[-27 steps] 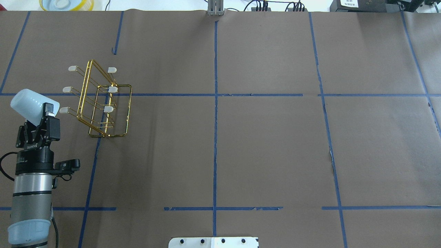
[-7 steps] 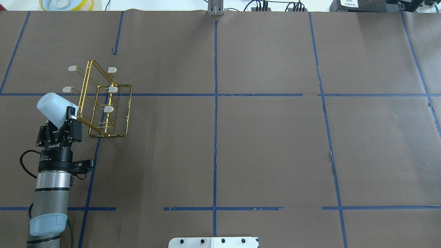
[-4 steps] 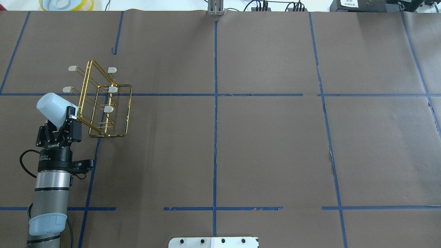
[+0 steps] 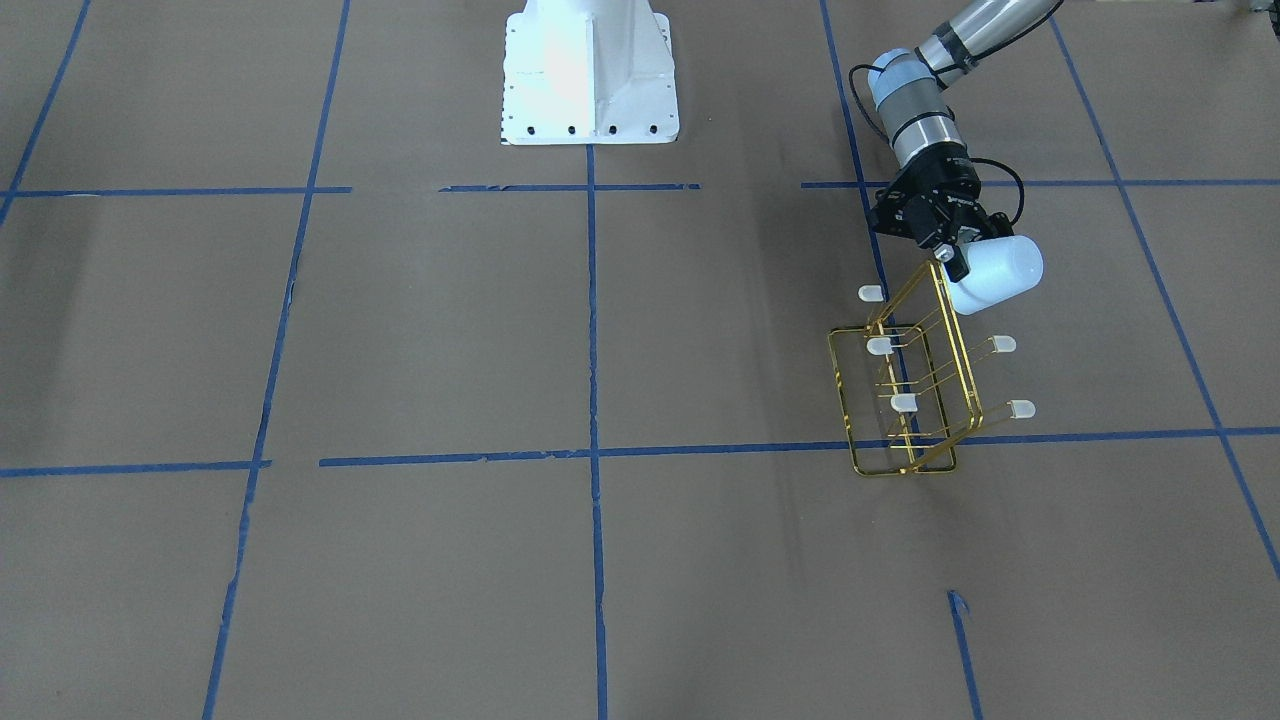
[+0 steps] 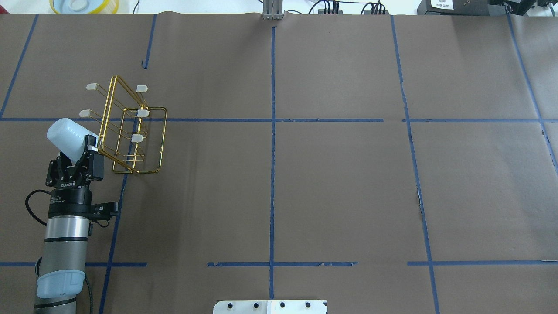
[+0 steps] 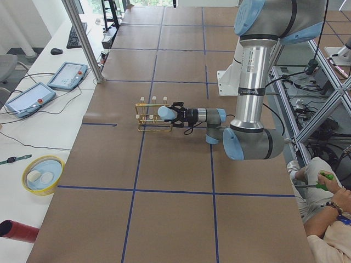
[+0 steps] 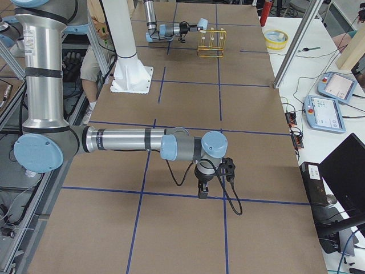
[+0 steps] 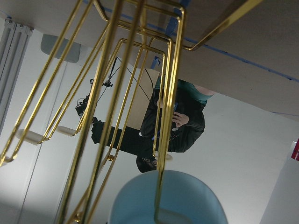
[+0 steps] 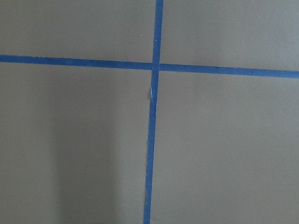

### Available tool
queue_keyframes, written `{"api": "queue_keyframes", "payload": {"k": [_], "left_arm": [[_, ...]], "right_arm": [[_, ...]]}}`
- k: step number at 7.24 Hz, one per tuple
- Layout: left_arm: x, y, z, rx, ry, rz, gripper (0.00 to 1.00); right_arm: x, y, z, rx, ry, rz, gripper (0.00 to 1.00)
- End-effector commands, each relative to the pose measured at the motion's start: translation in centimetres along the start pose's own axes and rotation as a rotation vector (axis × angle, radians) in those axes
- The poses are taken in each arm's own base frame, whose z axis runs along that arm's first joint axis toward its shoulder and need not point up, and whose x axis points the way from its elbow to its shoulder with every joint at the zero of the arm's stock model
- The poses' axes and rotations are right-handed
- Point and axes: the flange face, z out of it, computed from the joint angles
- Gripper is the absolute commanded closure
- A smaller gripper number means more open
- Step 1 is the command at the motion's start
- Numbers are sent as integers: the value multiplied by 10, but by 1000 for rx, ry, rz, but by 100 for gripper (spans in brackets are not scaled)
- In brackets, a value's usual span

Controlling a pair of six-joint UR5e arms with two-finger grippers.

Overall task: Hang cup on cup holder
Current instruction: 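Move the tilted cup onto a white peg of the gold rack with the left gripper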

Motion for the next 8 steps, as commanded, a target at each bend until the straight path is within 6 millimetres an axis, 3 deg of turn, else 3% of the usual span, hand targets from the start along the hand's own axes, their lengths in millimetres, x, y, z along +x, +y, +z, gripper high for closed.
{"api": "queue_keyframes", "payload": {"k": [1, 4, 7, 8], "left_arm": [[0, 0, 0, 1, -1, 3, 16], [-2, -1, 1, 18, -12, 3, 2], [-2, 8, 9, 1, -5, -8, 2], [-11, 26, 14, -6, -8, -47, 2]], "right_arm": [[0, 0, 0, 0, 0, 0, 0], [0, 0, 0, 0, 0, 0, 0], [0, 0, 0, 0, 0, 0, 0], [0, 0, 0, 0, 0, 0, 0]]}}
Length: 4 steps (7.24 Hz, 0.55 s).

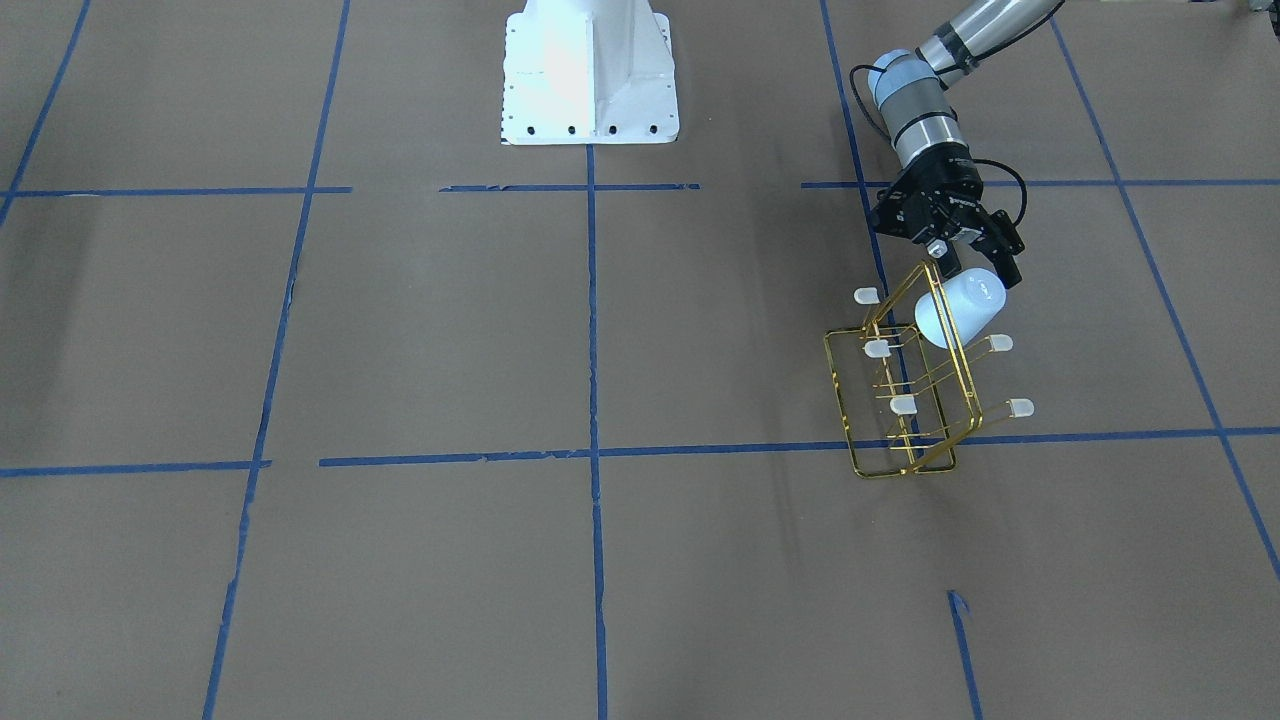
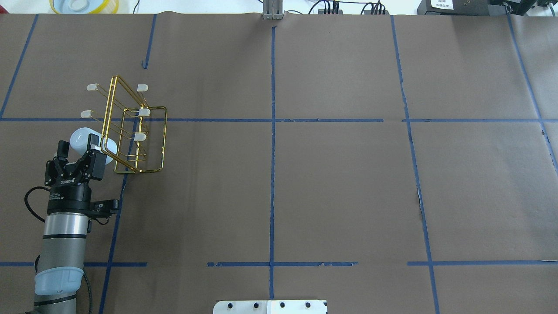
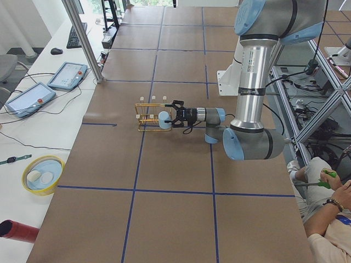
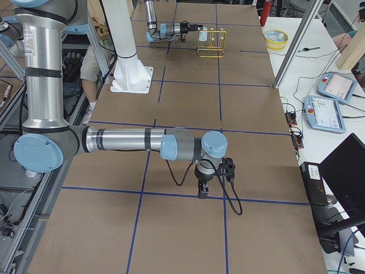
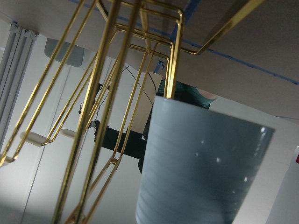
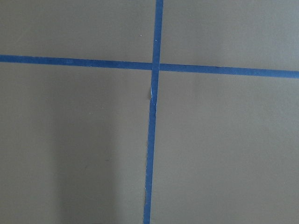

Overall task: Hang cup on cup holder
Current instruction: 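Open the left gripper and pull it back from the hung cup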

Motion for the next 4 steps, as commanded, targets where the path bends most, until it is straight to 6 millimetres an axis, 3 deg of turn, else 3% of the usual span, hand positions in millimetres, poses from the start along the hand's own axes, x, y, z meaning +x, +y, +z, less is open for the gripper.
{"api": "queue_keyframes", "payload": {"k": [1, 3, 4], "left_arm": [[-4, 33, 12, 1, -14, -42, 2], [27, 92, 22, 41, -58, -84, 1], [52, 116, 36, 73, -100, -199, 1]], "right_arm": [[0, 0, 0, 0, 0, 0, 0], [0, 0, 0, 0, 0, 0, 0], [0, 0, 0, 0, 0, 0, 0]]}}
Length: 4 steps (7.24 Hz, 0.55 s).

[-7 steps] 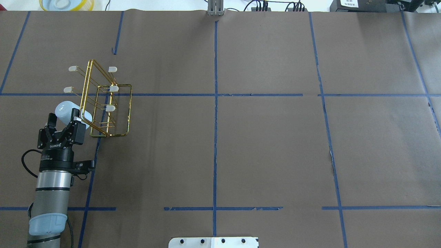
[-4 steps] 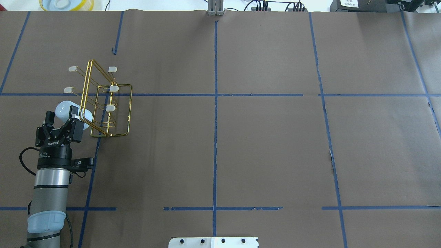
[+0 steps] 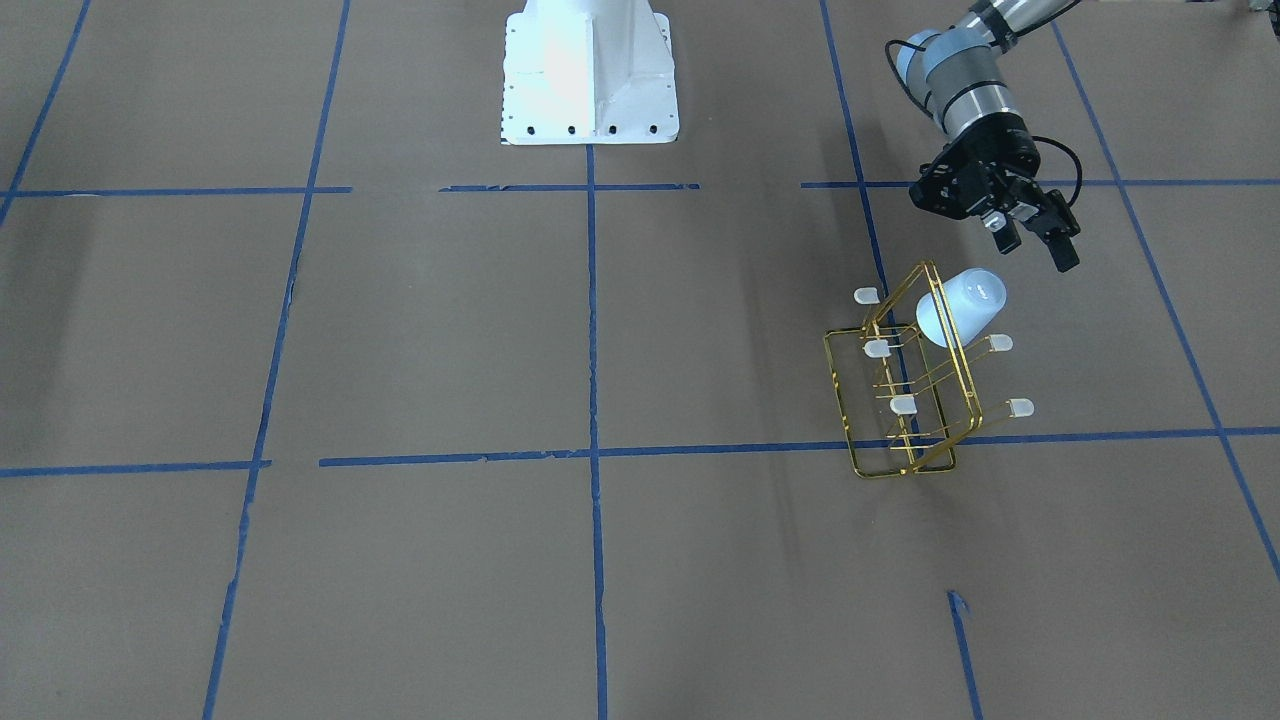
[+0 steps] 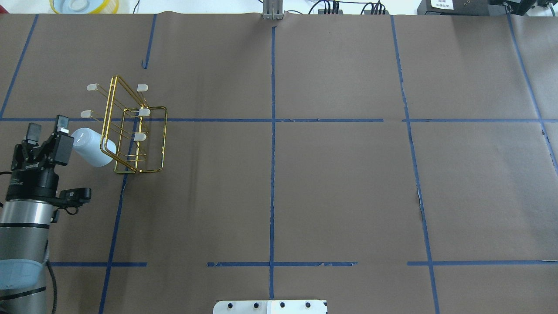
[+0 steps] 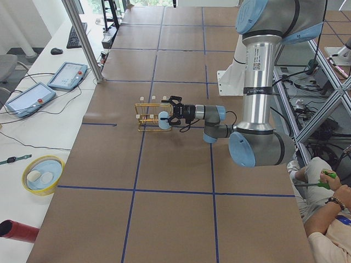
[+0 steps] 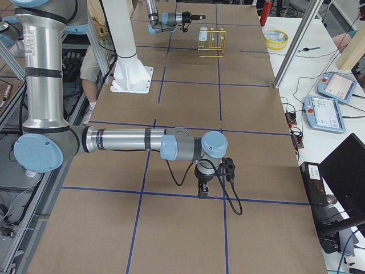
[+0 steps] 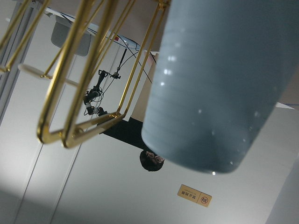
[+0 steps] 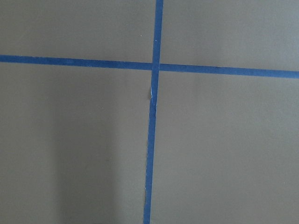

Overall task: Hang cup on cup holder
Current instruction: 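Open the left gripper and pull it back from the hung cup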

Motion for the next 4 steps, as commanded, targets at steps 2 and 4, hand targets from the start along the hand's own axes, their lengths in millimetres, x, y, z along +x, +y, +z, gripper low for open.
{"api": "queue_keyframes", "payload": {"k": [2, 4], "left_arm": [[72, 82, 28, 98, -46, -434, 0], [113, 114, 42, 198, 45, -831, 0]], "right_arm": [[0, 0, 0, 0, 0, 0, 0], [0, -1, 0, 1, 0, -1, 0]]}}
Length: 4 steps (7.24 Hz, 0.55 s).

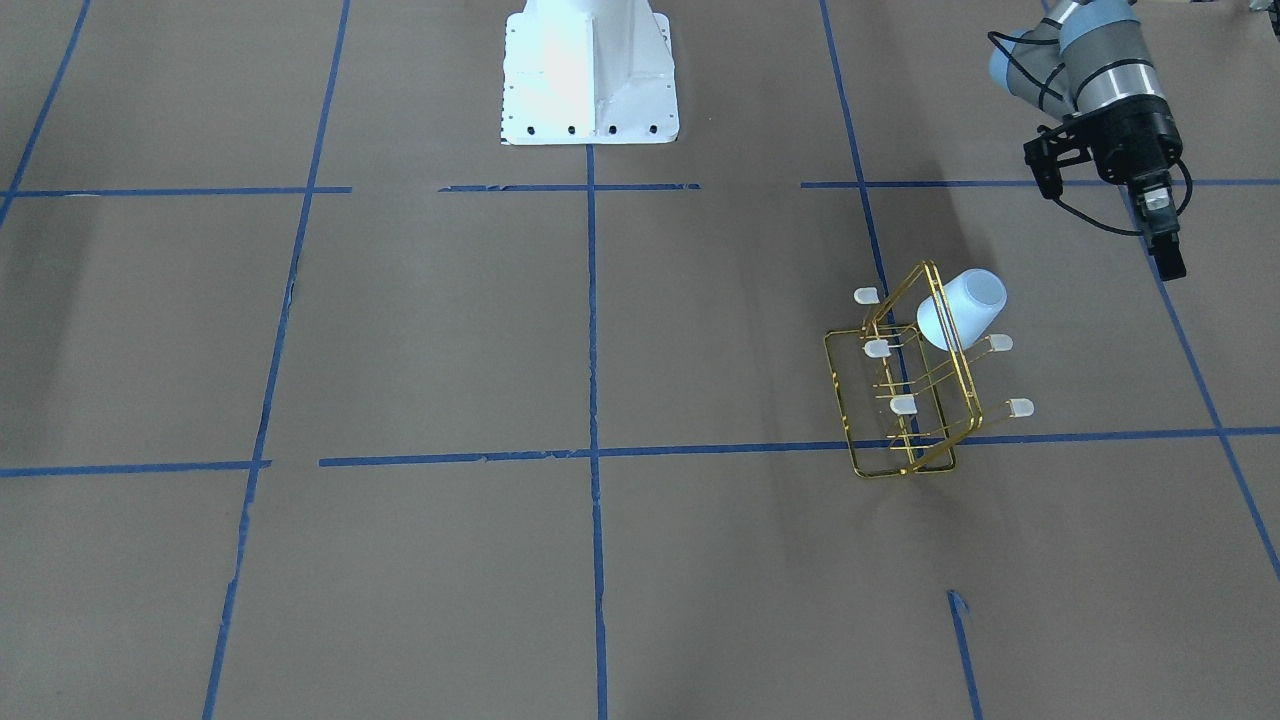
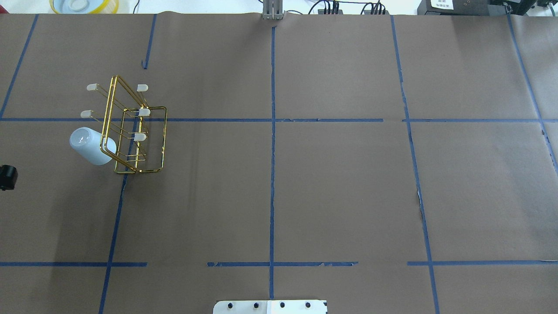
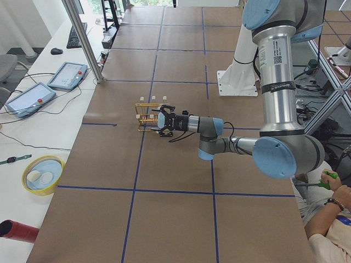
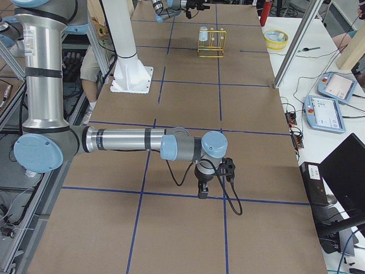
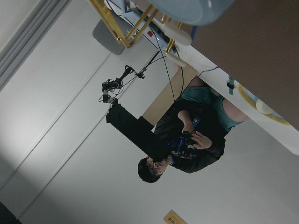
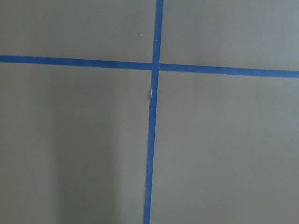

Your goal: Hang cup on cup holder

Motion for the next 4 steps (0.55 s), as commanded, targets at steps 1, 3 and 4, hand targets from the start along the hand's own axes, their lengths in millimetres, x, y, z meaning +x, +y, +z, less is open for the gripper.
{"api": "queue_keyframes", "payload": {"k": [1, 3, 4], "left_arm": [[15, 53, 17, 74, 167, -510, 0], [13, 106, 50, 90, 424, -817, 0], [13, 121, 72, 50, 594, -954, 0]], "right_arm": [[0, 0, 0, -1, 0, 0, 0], [0, 0, 0, -1, 0, 0, 0], [0, 0, 0, -1, 0, 1, 0]]}}
